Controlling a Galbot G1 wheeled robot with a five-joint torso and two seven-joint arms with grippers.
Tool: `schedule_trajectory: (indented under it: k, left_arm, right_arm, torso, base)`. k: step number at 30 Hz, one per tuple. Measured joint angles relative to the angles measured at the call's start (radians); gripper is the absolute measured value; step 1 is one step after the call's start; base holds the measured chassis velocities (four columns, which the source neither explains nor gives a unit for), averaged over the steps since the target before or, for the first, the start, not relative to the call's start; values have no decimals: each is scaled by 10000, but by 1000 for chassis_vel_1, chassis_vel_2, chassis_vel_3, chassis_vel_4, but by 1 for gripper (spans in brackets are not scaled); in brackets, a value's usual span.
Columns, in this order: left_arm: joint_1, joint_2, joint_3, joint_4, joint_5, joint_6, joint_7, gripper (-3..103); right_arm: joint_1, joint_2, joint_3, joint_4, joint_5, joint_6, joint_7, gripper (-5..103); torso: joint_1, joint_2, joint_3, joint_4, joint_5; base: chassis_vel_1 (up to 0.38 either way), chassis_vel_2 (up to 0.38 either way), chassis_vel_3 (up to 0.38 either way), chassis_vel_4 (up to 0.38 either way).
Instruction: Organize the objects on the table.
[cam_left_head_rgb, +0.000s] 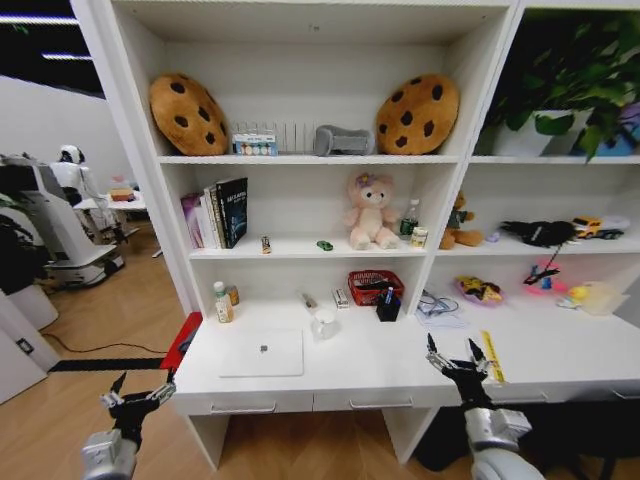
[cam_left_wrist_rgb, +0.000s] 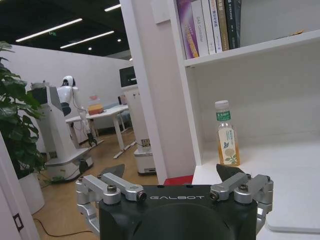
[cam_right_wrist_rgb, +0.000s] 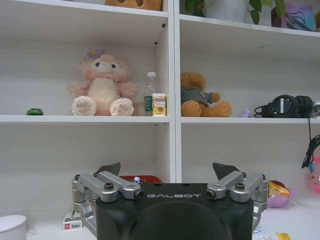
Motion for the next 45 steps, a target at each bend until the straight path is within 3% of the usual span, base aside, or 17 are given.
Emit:
schedule_trajectory:
  k: [23, 27, 28, 35, 45]
  left_arm:
    - [-36, -50, -22, 85, -8, -33, -1, 100]
    - [-35, -57, -23, 98, -8, -35, -3, 100]
    - [-36, -57, -22, 99, -8, -36, 0, 100]
    - [-9, -52, -38, 98, -12, -56, 1, 100]
    - [-5, -55, -28, 79, -11, -62, 0, 100]
  right_arm:
    - [107, -29, -145, -158, 6, 137, 68, 100]
    - [185, -97, -170, -187, 19, 163, 122, 100]
    - [177, -128, -98, -189, 180, 163, -159, 100]
    - [230, -173, 454, -243, 644, 165, -1140, 100]
    - [223, -178, 595, -238, 807, 87, -1009, 100]
  torso:
    - [1, 0, 1, -6, 7]
    - [-4, 3, -2, 3, 0]
    - [-3, 2, 0, -6, 2]
    - [12, -5, 4, -2, 5]
    - [5, -3, 2, -3, 3]
  base:
    - [181, -182, -188, 184]
    - [101, -14, -110, 96]
    - [0, -6, -82, 52]
    - [-29, 6, 13, -7]
    - [0, 0, 0, 0]
